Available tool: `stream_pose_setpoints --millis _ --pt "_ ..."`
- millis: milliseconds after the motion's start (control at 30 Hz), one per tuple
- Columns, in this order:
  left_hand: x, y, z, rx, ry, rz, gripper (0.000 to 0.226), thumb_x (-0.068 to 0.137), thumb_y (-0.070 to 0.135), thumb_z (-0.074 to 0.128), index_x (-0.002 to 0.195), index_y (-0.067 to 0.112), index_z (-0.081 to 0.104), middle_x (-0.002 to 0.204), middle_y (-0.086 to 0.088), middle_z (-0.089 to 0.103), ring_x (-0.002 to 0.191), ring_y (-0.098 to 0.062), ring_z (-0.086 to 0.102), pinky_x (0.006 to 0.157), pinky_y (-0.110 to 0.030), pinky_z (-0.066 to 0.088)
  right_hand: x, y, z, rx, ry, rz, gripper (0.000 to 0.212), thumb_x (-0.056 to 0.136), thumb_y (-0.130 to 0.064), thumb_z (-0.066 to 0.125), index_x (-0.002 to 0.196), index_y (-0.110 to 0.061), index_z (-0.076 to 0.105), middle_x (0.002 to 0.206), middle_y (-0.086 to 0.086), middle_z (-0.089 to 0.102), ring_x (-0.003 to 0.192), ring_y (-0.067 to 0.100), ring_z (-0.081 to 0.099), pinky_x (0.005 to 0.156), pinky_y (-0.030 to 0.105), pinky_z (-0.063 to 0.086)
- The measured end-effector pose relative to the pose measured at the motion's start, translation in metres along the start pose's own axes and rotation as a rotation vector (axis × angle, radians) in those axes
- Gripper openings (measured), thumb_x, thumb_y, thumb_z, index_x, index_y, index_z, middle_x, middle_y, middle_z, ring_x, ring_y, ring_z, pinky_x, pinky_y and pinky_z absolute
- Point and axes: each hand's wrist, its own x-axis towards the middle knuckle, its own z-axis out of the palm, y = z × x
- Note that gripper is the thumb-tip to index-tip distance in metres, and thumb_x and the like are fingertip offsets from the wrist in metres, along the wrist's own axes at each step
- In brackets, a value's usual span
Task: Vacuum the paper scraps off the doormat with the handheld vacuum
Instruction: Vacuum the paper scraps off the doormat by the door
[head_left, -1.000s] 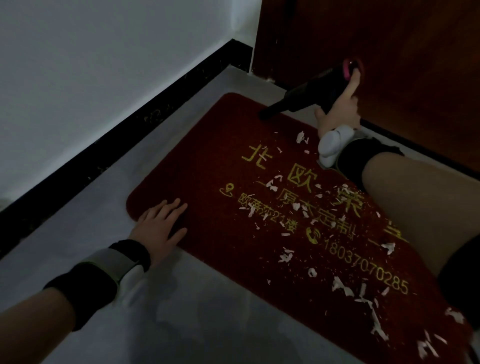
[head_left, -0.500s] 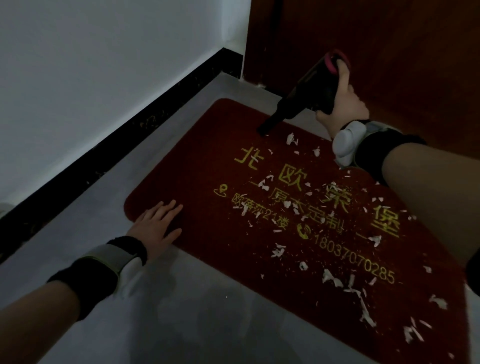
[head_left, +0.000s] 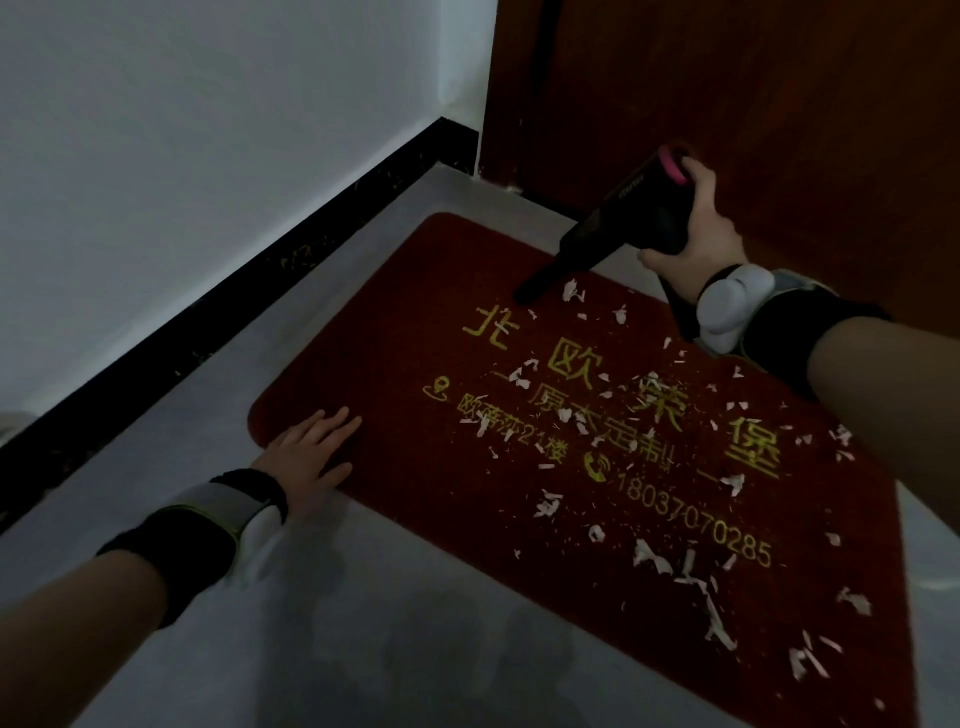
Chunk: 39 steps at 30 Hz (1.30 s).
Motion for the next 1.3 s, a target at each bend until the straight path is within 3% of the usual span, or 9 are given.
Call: stream_pose_setpoints --millis 167,367,500,633,800,967,1100,1300 --pt "0.000 0.002 0.002 0.021 0.011 -0.007 0.067 0.100 0.045 0.026 0.147 0.025 -0.016 0.158 0.005 -0.012 0.146 -0.019 -0.009 0.120 -0.039 0.003 -0.010 -0.002 0.014 0.075 -0.017 0.023 0.089 0.082 -0.017 0.069 0.150 -0.023 0.012 0.115 0.006 0.057 0.093 0.019 0.056 0.074 0.031 0.045" --pt "0.001 0.003 0.006 0.011 0.027 -0.010 0.067 0.100 0.045 0.026 0.147 0.025 -0.017 0.157 0.005 -0.015 0.146 -0.018 -0.011 0.119 -0.038 -0.001 0.008 -0.001 0.023 -0.092 0.102 0.191 0.092 0.082 -0.016 0.066 0.151 -0.029 0.007 0.124 0.017 0.054 0.105 0.036 0.058 0.086 0.048 0.050" --pt "0.002 0.002 0.009 -0.011 0.047 -0.014 0.067 0.100 0.044 0.027 0.147 0.026 -0.016 0.157 0.006 -0.015 0.145 -0.018 -0.012 0.118 -0.038 -0.003 0.007 0.000 0.023 -0.020 0.130 0.241 0.091 0.082 -0.015 0.066 0.151 -0.026 0.008 0.126 0.017 0.054 0.108 0.035 0.057 0.085 0.041 0.049" --pt "0.001 0.004 0.013 -0.052 0.088 -0.025 0.063 0.100 0.042 0.028 0.148 0.031 -0.012 0.157 0.008 -0.013 0.145 -0.016 -0.012 0.117 -0.038 -0.005 -0.014 0.004 0.028 0.188 0.010 0.161 0.088 0.083 -0.014 0.068 0.150 -0.016 0.010 0.124 0.011 0.056 0.103 0.023 0.057 0.076 0.026 0.042" --pt "-0.001 0.003 0.011 -0.065 0.100 -0.023 0.063 0.100 0.041 0.028 0.148 0.030 -0.011 0.158 0.008 -0.011 0.146 -0.016 -0.010 0.117 -0.038 -0.004 -0.025 0.005 0.017 0.186 -0.179 0.066 0.088 0.082 -0.006 0.068 0.148 -0.013 0.011 0.102 0.005 0.052 0.089 0.021 0.055 0.076 0.034 0.046" --pt "-0.002 0.004 0.010 -0.058 0.091 -0.022 0.064 0.100 0.040 0.031 0.148 0.030 -0.010 0.158 0.008 -0.011 0.146 -0.016 -0.010 0.119 -0.038 -0.002 -0.030 0.008 0.000 0.097 -0.293 0.006 0.089 0.082 -0.012 0.070 0.148 -0.023 0.011 0.117 0.016 0.057 0.098 0.029 0.059 0.084 0.037 0.046" --pt "0.000 0.004 0.008 -0.057 0.093 -0.017 0.065 0.100 0.040 0.031 0.148 0.029 -0.012 0.158 0.008 -0.011 0.146 -0.016 -0.010 0.118 -0.039 -0.002 -0.031 0.009 -0.002 0.051 -0.167 0.022 0.089 0.084 -0.013 0.068 0.150 -0.020 0.009 0.110 0.008 0.058 0.090 0.022 0.057 0.076 0.030 0.044" --pt "-0.001 0.001 0.009 -0.059 0.073 -0.010 0.065 0.100 0.040 0.030 0.148 0.028 -0.012 0.157 0.008 -0.012 0.146 -0.016 -0.011 0.118 -0.038 -0.002 -0.018 0.015 -0.001 -0.169 0.070 0.163 0.094 0.083 -0.022 0.066 0.150 -0.034 0.002 0.129 0.016 0.051 0.108 0.038 0.056 0.087 0.050 0.049"
